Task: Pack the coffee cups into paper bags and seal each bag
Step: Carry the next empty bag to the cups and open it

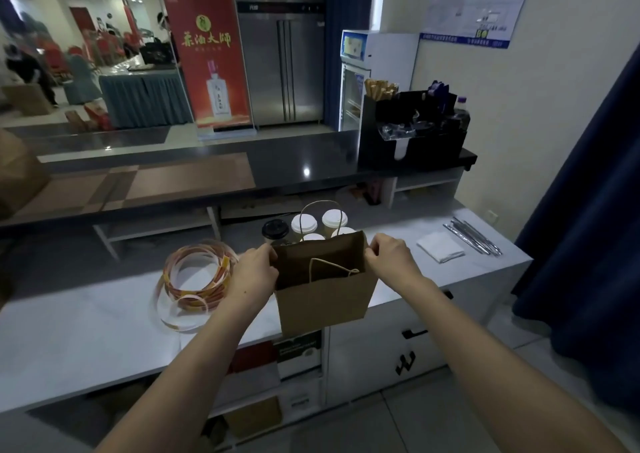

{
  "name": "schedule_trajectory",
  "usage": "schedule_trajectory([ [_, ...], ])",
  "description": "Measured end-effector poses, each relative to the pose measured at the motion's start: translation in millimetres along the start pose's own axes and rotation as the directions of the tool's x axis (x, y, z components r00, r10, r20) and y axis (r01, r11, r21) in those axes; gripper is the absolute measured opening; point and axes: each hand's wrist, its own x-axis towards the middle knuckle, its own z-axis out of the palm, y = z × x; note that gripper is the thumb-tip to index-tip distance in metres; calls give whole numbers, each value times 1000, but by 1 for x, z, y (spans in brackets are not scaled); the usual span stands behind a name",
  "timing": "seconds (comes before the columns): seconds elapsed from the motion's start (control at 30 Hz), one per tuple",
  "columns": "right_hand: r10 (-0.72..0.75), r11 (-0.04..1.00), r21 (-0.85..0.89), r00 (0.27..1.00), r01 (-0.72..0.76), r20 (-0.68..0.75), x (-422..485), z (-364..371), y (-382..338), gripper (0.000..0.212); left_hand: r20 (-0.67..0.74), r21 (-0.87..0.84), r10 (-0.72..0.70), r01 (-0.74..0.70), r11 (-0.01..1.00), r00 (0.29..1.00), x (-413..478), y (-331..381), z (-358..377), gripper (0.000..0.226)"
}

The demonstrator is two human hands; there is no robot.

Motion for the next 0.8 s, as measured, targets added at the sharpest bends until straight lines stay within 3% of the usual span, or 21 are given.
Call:
schedule_trajectory([
  [0.33, -22, 1000, 2, 998, 21, 57, 41, 21, 8, 12, -29, -17, -76, 75, 997, 997, 19, -3, 18, 26],
  [0.8, 8, 1000, -8, 997, -8, 79, 115, 61, 21, 14, 114, -93, 1, 10, 996, 993, 77, -16, 49, 38],
])
